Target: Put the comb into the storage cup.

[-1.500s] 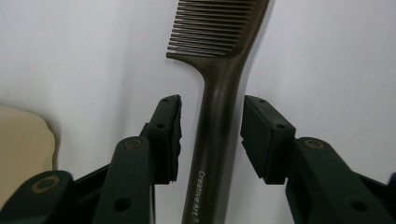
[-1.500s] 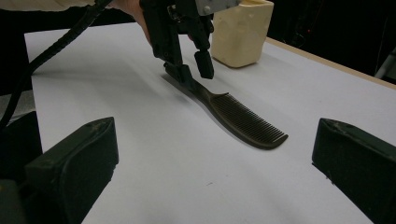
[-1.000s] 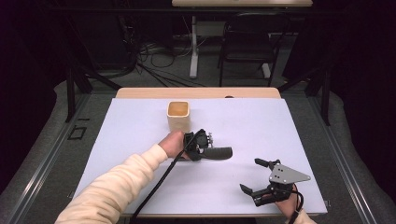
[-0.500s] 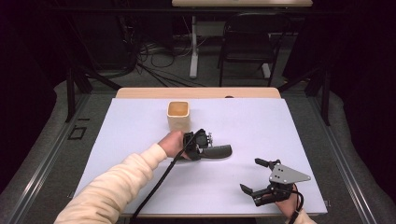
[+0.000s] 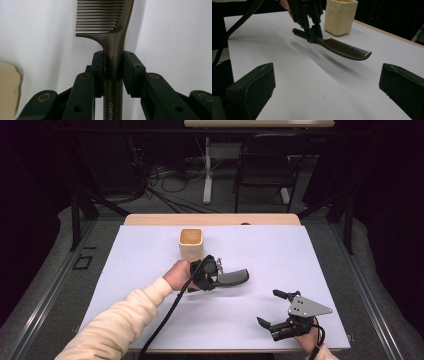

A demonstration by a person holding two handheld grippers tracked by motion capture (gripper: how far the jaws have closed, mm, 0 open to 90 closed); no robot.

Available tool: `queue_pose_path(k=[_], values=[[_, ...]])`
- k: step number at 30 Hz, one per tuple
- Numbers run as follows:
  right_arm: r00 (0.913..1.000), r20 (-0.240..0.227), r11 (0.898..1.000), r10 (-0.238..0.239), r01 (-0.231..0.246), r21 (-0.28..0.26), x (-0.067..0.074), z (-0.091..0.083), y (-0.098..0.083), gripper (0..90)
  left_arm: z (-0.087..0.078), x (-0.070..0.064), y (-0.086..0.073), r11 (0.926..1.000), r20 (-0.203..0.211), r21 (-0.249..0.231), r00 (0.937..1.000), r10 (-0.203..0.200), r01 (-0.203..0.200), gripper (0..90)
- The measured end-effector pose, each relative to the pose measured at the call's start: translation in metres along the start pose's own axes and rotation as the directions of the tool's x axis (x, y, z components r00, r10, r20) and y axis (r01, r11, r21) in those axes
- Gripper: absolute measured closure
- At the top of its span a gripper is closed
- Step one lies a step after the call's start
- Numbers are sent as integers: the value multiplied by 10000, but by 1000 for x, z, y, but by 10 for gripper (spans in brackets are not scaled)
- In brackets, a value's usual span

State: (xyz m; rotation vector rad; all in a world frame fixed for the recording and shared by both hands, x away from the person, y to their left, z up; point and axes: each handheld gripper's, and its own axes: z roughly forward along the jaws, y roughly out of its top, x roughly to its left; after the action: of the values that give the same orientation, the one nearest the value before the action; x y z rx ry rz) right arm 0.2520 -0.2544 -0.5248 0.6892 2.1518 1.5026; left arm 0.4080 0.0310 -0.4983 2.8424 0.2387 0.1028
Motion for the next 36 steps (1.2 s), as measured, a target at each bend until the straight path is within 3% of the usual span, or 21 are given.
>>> queue_pose_path(k=[14, 24, 36], values=[[10000, 25, 10000, 30, -30, 22, 0, 0, 0, 1, -10, -1, -16, 9940, -52, -707, 9964, -843, 837, 723], [10000, 30, 10000, -12, 12, 19, 0, 0, 0, 2, -11, -8, -30, 9807, -158, -1340, 9892, -1456, 1422, 724], [10000, 55, 10000, -28, 28, 12, 0, 1, 0, 2, -16, -10, -47, 9570, -198, -2208, 9801, -1974, 1883, 724]])
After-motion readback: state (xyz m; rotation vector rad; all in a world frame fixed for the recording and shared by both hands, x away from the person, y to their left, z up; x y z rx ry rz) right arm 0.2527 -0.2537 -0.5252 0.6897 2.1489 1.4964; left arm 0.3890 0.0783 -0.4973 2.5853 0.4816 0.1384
